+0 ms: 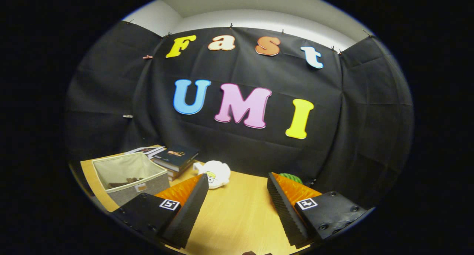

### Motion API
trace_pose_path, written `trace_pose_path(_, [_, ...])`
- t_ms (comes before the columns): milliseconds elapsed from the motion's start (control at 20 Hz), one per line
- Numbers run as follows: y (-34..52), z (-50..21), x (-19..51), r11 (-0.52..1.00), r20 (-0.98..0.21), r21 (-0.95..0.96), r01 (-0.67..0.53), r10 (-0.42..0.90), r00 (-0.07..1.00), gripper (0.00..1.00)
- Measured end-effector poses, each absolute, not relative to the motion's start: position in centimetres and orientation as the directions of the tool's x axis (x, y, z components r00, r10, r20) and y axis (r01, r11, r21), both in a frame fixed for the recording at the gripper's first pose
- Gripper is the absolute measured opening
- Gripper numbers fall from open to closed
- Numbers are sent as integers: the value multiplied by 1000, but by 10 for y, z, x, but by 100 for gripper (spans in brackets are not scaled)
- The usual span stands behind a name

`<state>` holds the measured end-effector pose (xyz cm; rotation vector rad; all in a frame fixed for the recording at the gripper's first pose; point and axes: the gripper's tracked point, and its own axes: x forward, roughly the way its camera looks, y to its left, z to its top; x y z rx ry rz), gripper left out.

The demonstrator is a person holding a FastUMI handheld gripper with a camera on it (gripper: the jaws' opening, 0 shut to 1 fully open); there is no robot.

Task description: Open the storage box then place both shoes into the box .Put the left shoe in first, then the right shoe, with the right side of both shoes facing outward in a uniform manner.

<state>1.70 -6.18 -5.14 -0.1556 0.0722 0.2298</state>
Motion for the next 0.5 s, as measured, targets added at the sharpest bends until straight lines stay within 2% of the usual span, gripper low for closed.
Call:
trace_pose_path(150, [-51, -53, 11, 945, -91, -146, -293, 282, 955, 98])
trace_pose_path(500, [-61, -63, 10, 942, -123, -138, -307, 291, 949, 98])
